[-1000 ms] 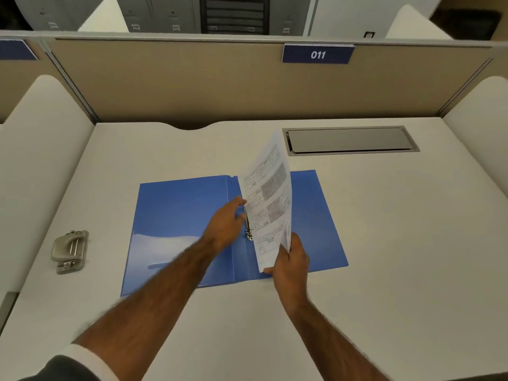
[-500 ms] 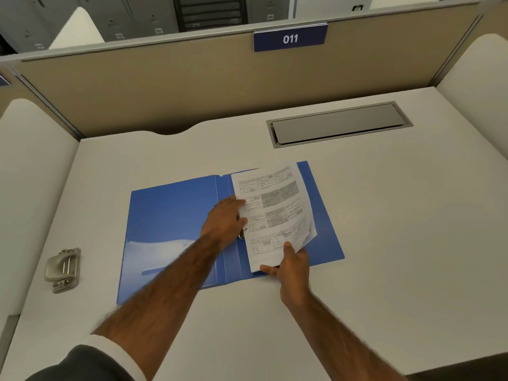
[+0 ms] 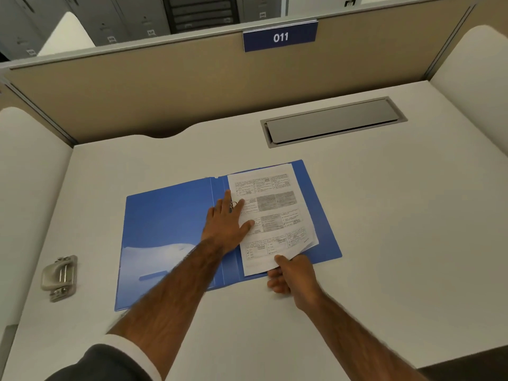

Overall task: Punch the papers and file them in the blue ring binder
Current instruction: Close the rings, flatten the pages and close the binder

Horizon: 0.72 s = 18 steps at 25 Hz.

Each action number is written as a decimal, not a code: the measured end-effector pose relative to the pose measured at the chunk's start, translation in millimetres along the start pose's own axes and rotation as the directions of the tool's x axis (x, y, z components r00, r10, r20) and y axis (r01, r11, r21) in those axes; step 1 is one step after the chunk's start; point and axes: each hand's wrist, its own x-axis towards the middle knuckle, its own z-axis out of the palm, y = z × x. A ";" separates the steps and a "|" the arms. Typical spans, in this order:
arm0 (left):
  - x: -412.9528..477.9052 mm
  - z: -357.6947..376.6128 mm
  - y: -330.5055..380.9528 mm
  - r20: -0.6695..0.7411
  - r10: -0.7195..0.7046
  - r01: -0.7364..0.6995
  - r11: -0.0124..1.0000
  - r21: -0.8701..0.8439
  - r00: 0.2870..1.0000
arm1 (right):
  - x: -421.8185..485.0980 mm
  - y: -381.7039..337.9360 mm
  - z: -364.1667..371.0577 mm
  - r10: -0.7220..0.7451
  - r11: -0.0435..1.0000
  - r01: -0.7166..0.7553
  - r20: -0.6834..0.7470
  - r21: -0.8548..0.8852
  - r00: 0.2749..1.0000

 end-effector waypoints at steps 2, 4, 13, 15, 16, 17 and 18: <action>-1.5 3.9 0.4 -0.016 0.009 -0.008 1.000 0.027 1.000 | -2.0 -0.4 -1.2 0.027 0.998 -0.026 0.019 -0.055 0.999; -1.4 6.3 0.7 -0.030 0.006 -0.005 1.000 0.029 1.000 | -3.5 0.2 -3.2 0.065 0.992 -0.065 -0.001 -0.106 0.998; -1.9 12.8 -5.8 -0.044 0.016 -0.016 1.000 0.003 0.999 | -8.6 2.6 -12.5 0.117 0.988 -0.119 -0.031 -0.093 0.993; -3.0 13.5 -5.3 -0.047 0.007 -0.007 1.000 -0.010 0.999 | -10.0 4.8 -9.8 0.095 0.989 -0.105 -0.091 -0.108 0.991; -4.1 14.1 -4.9 -0.048 0.002 -0.003 1.000 -0.019 0.999 | -11.9 7.3 -6.5 0.032 0.987 -0.052 -0.127 -0.152 0.991; -4.9 14.9 -4.4 -0.051 -0.003 0.001 1.000 -0.029 0.999 | -13.2 10.6 -2.3 -0.086 0.968 0.045 -0.159 -0.248 0.983; -5.6 15.5 -4.3 -0.056 -0.005 0.003 0.999 -0.038 0.998 | -14.4 13.5 3.7 -0.249 0.909 0.169 -0.170 -0.381 0.954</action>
